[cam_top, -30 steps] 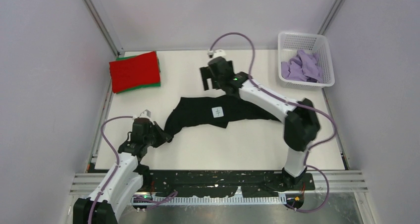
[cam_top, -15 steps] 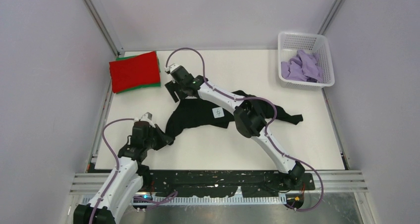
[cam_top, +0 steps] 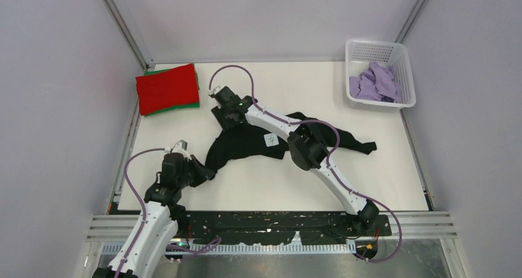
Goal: Fold and stack the t-shirts
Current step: Flatten out the tshirt
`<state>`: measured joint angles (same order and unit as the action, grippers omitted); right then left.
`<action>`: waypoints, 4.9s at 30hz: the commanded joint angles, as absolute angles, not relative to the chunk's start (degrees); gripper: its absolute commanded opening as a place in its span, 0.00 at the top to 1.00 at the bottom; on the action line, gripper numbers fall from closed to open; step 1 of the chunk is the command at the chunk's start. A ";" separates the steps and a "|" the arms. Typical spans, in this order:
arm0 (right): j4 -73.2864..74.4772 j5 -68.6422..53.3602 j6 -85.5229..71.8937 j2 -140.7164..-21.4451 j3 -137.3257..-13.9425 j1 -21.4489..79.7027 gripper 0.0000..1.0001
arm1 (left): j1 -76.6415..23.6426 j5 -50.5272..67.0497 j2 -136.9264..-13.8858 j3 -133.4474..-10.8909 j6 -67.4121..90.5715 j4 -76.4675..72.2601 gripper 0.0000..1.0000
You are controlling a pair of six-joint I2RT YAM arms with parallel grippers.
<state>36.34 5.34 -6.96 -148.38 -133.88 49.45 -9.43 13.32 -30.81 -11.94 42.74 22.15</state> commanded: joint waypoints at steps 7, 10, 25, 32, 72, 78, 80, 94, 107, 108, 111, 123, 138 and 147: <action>38.38 12.91 -10.22 -147.78 -136.05 49.76 0.94 | -9.76 14.08 -30.31 -11.68 41.61 22.77 1.00; 33.74 16.47 -10.07 -142.61 -133.12 49.43 0.95 | -9.76 12.96 -30.11 -12.50 41.75 22.62 1.00; -2.57 33.68 -6.97 -89.54 -82.60 42.03 0.95 | -9.80 6.41 -25.98 -28.97 43.40 26.02 1.00; -2.41 33.06 -2.11 -65.46 -76.76 40.26 0.95 | -9.80 3.74 -23.04 -48.95 40.60 23.55 1.00; 3.33 -6.51 -11.38 -73.53 -52.43 45.04 0.05 | -9.51 -8.58 -72.20 -54.13 35.07 15.43 1.00; -1.71 -9.34 -10.26 -79.82 -49.04 54.93 0.04 | -9.32 -8.45 -79.57 -54.66 35.60 14.92 1.00; -1.67 -8.14 -11.62 -82.78 -49.01 57.79 0.05 | -9.35 -8.23 -80.91 -54.65 35.87 14.96 1.00; 8.80 0.35 -18.03 -103.76 -55.94 61.79 0.14 | -9.25 -7.80 -83.14 -56.41 35.62 15.18 1.00; 32.15 32.63 -22.91 -113.56 -68.39 49.49 0.72 | -9.24 -8.99 -82.25 -59.01 34.84 15.66 1.00; 32.30 32.83 -22.89 -113.38 -69.44 46.21 0.73 | -9.25 -8.71 -82.05 -59.01 34.81 15.45 1.00; 32.13 30.88 -22.27 -114.77 -72.24 39.77 0.75 | -9.27 -7.91 -81.29 -58.89 34.81 14.78 1.00; 30.81 19.75 -12.82 -117.79 -93.69 23.81 0.61 | -9.25 -4.18 -79.72 -55.31 35.24 13.22 1.00; 31.16 7.65 -24.34 -72.71 -47.63 57.31 0.14 | -9.30 -0.22 -69.44 -43.16 36.74 9.20 1.00; 23.05 6.03 -35.98 -72.87 -40.20 71.64 0.15 | -9.34 1.69 -66.12 -38.64 37.93 8.03 1.00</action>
<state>27.59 4.75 -29.02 -72.58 -40.56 70.32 -9.63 -0.34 -68.40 -39.29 37.21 11.31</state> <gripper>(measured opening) 0.858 0.021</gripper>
